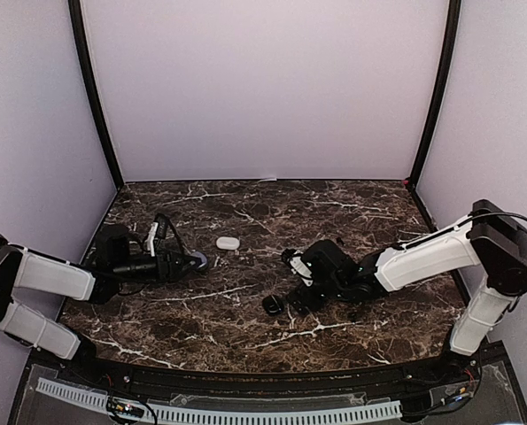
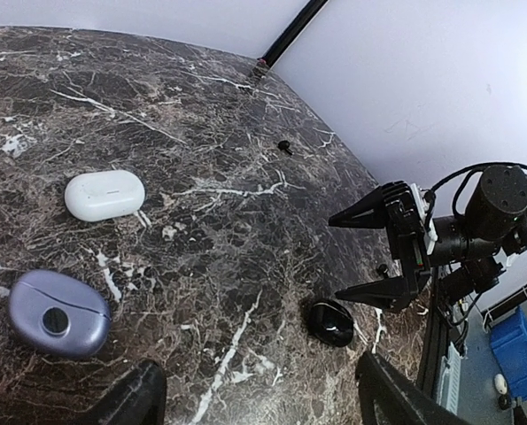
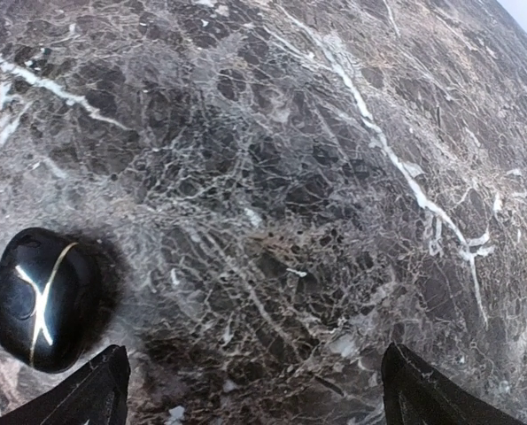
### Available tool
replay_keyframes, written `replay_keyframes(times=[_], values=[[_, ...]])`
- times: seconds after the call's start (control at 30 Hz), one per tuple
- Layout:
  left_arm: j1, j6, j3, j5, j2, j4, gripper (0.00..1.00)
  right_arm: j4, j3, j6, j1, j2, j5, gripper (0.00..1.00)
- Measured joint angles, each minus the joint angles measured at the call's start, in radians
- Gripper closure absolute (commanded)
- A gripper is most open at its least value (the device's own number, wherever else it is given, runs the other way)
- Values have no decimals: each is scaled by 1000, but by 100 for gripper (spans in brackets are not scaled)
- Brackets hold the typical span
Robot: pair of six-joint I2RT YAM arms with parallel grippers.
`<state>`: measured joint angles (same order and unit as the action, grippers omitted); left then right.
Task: Insert the wireless bluetooth earbuds into the charging case
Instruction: Pick up the charging case from the center of the board.
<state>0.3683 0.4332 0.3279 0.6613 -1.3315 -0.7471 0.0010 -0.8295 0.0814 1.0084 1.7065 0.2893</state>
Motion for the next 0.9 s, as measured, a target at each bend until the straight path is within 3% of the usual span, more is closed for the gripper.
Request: replay_keyframes(times=[0.17,0.4,0.67,0.9], values=[[77,-55,13,-62,0,50,20,6,27,37,-2,-61,-86,4],[288,-175,111,-167,-53,142,2,48,122,160,-35,-191,-270,6],[492,-327,192,-308,-167,209,1,112,215,343,-131,-285,-513,11],[529,-385,296,-367,-288,315,1,144,220,460,-176,-289,-623,11]])
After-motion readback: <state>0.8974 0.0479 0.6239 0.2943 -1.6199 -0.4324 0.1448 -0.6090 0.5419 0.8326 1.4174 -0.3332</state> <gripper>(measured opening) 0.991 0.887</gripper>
